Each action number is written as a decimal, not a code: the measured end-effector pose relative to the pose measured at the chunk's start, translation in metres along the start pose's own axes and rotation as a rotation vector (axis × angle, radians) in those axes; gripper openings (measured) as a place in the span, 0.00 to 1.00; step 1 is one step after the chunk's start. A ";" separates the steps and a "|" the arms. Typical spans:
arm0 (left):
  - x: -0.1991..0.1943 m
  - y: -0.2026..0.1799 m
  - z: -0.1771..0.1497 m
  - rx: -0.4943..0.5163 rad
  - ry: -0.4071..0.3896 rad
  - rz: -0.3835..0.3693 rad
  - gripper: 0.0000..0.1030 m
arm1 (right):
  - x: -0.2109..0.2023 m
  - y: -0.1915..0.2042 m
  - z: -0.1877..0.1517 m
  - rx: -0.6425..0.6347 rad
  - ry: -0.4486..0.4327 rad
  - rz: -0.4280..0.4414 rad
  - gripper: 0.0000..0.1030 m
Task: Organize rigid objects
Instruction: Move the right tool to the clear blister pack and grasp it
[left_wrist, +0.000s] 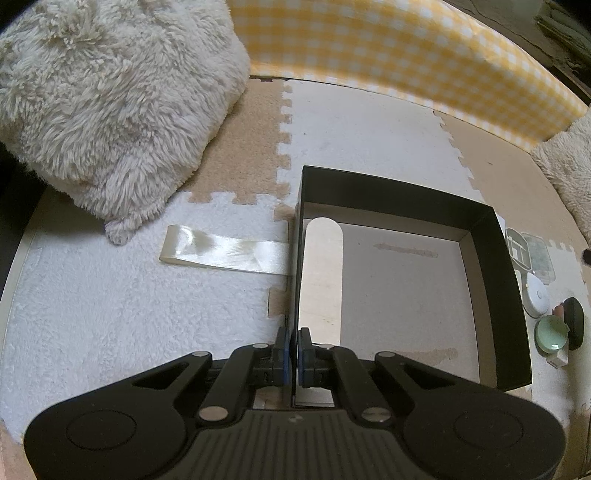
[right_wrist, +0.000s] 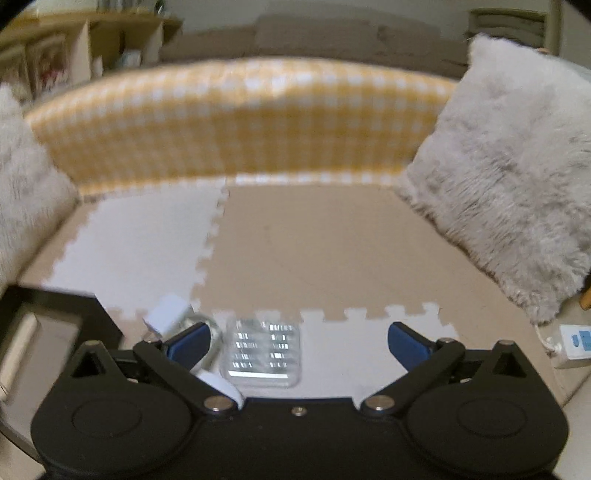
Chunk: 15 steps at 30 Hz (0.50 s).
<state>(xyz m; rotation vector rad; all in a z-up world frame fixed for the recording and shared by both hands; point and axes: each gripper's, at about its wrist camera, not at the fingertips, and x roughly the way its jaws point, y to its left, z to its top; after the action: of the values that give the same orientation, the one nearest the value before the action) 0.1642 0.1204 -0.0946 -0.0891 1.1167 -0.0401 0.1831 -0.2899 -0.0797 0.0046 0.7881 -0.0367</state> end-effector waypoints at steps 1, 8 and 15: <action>0.000 0.000 0.000 -0.001 0.000 -0.001 0.03 | 0.007 0.001 -0.001 -0.013 0.017 0.002 1.00; 0.000 0.001 0.000 -0.006 -0.001 -0.001 0.03 | 0.051 0.014 -0.008 -0.080 0.120 0.000 1.00; -0.001 -0.001 0.002 -0.010 -0.008 0.003 0.03 | 0.080 0.024 -0.010 -0.109 0.177 0.023 1.00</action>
<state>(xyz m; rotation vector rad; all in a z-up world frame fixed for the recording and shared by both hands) 0.1659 0.1200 -0.0931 -0.0963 1.1089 -0.0317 0.2333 -0.2685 -0.1433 -0.0869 0.9665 0.0290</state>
